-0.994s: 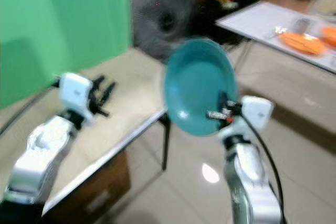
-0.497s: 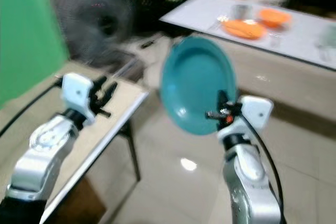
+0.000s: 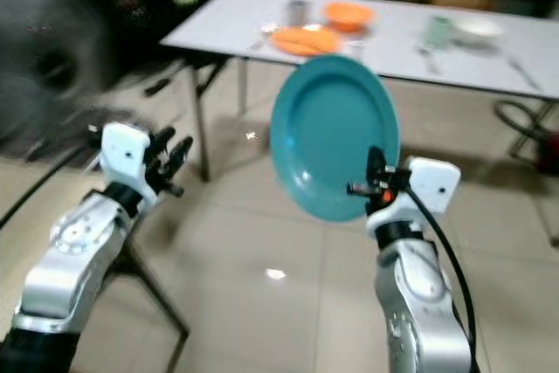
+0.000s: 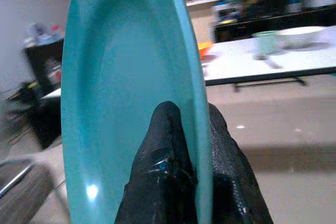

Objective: Setting the table

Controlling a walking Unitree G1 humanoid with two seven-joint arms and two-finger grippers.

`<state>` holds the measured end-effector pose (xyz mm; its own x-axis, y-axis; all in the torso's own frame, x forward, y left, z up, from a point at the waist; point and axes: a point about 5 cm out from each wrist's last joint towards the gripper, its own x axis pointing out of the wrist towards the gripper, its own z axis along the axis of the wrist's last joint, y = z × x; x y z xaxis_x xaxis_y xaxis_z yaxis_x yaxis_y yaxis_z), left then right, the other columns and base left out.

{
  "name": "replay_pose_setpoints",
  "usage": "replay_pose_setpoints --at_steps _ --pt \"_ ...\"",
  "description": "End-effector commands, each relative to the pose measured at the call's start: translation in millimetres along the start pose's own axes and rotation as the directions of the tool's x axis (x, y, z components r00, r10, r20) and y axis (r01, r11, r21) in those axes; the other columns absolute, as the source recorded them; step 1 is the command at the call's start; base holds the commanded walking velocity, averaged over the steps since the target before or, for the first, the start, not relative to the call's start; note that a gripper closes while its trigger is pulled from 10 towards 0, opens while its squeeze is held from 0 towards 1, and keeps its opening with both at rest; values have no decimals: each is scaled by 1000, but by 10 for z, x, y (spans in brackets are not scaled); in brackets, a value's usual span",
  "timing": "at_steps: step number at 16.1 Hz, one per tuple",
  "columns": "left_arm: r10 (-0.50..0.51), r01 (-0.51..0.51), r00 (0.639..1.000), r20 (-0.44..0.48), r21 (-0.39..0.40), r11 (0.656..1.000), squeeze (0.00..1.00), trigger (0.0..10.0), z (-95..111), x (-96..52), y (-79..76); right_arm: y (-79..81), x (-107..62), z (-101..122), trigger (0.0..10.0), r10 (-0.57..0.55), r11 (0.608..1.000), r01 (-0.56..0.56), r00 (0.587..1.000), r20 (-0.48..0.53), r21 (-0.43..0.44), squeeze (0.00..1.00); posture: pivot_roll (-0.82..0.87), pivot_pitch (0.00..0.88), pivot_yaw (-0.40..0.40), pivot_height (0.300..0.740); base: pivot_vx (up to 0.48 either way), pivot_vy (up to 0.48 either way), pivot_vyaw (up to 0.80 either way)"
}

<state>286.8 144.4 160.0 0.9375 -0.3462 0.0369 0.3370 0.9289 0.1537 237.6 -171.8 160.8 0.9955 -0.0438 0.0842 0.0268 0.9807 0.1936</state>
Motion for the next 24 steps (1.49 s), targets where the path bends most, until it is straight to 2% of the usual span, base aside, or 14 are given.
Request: replay_pose_setpoints --at_steps 1,8,14,24 --pt "-27 27 1000 16 -8 1000 0 10000 33 45 -87 -95 -22 109 10000 -42 999 43 998 52 -12 0 -53 0 12 740 345 0 -788" --pt "-18 18 1000 11 -18 1000 0 10000 9 51 -64 -189 -69 103 10000 -88 996 90 995 43 -31 0 -73 0 21 740 351 0 -761" --pt "-20 20 1000 18 -29 999 0 10000 9 63 -73 -294 -85 143 10000 -124 991 126 991 51 -38 0 -80 0 20 740 353 0 0" --pt "9 -9 1000 4 -20 1000 0 10000 -37 24 -14 -269 -42 75 10000 -94 994 95 995 22 -57 0 -64 0 9 740 352 0 -80"
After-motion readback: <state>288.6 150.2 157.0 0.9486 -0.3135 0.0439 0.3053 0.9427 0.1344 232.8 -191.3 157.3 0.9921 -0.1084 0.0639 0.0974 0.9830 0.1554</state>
